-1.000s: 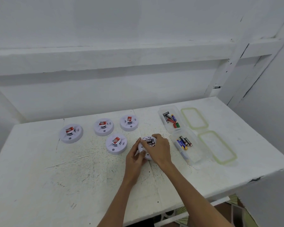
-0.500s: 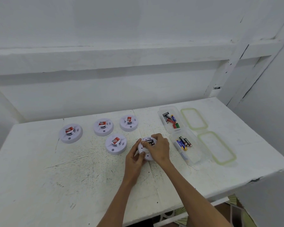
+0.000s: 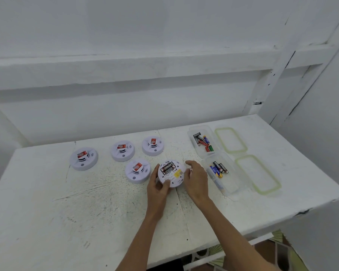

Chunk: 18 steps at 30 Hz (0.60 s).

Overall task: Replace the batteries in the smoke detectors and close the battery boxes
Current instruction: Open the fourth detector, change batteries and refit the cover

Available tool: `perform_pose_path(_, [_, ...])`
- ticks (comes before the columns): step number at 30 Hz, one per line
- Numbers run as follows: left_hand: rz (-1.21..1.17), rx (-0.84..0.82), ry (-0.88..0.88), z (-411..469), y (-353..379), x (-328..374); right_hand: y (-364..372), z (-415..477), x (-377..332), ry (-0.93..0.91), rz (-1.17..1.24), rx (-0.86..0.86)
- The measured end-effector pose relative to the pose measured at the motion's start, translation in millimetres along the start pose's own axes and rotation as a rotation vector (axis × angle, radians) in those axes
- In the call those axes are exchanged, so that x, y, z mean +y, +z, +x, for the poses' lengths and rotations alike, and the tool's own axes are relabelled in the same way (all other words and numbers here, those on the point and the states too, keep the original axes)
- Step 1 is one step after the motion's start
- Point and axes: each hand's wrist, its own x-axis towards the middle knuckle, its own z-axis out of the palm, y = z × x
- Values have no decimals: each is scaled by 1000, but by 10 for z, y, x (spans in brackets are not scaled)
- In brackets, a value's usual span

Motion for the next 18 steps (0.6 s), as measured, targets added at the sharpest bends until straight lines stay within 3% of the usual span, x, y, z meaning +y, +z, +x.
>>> perform_pose_path(5, [19,100,54,4,7,-57,-15,-146,154,-52,-267,-10])
perform_pose_path(8, [82,147,104,1,34,-88,-3,-198,180,39,-431,-27])
perform_pose_path(18, [87,156,119,4,44,-122,-60,-142,126,116,-440,-35])
